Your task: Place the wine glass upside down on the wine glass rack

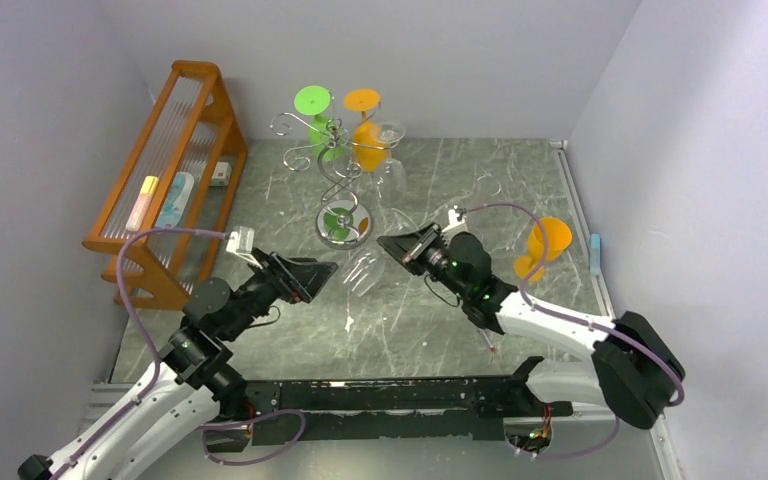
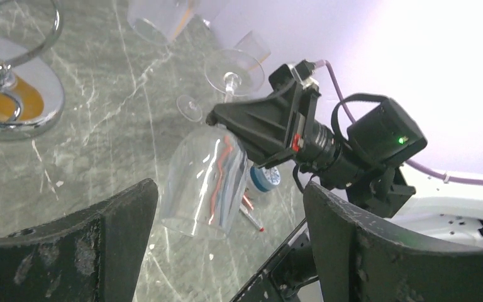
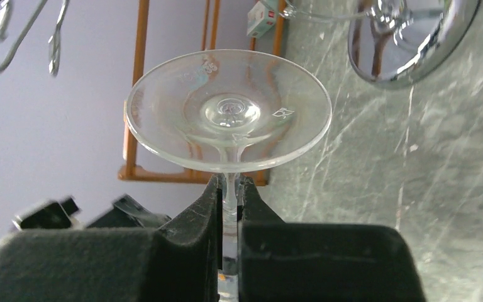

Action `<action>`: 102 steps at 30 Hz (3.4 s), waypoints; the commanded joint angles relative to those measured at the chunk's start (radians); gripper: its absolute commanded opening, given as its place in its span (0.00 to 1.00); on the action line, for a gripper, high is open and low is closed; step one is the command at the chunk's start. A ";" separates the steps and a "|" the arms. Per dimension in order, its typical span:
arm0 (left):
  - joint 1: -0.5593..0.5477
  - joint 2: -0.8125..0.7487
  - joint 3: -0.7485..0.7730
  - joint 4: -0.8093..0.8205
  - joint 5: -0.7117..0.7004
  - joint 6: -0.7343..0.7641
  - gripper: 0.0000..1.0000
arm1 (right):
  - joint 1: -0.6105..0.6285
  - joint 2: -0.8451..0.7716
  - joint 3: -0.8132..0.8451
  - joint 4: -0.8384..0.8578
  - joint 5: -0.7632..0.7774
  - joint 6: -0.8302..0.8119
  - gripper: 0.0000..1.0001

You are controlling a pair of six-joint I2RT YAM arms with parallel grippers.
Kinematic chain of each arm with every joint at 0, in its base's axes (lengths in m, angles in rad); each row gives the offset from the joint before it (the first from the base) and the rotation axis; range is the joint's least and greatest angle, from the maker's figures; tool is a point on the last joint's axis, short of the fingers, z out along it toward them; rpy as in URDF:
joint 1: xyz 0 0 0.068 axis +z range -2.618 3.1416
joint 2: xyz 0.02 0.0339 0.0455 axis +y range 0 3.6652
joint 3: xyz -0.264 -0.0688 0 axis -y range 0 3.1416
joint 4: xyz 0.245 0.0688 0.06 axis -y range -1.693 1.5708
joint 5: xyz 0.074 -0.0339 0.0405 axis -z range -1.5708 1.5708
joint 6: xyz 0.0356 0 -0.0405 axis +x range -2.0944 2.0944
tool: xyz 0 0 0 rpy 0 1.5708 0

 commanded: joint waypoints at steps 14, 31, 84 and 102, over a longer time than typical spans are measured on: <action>-0.003 0.222 0.204 0.165 0.294 0.062 0.88 | -0.024 -0.280 0.021 0.030 -0.410 -0.832 0.00; -0.003 0.311 0.215 0.357 0.422 -0.010 0.88 | -0.021 -0.165 0.114 0.148 -0.731 -0.869 0.00; -0.002 0.385 0.343 0.055 0.343 -0.517 0.05 | -0.012 -0.239 -0.020 0.063 -0.625 -1.422 0.45; 0.000 0.382 0.332 0.098 0.362 -0.585 0.05 | -0.011 -0.170 -0.006 0.132 -0.647 -1.477 0.20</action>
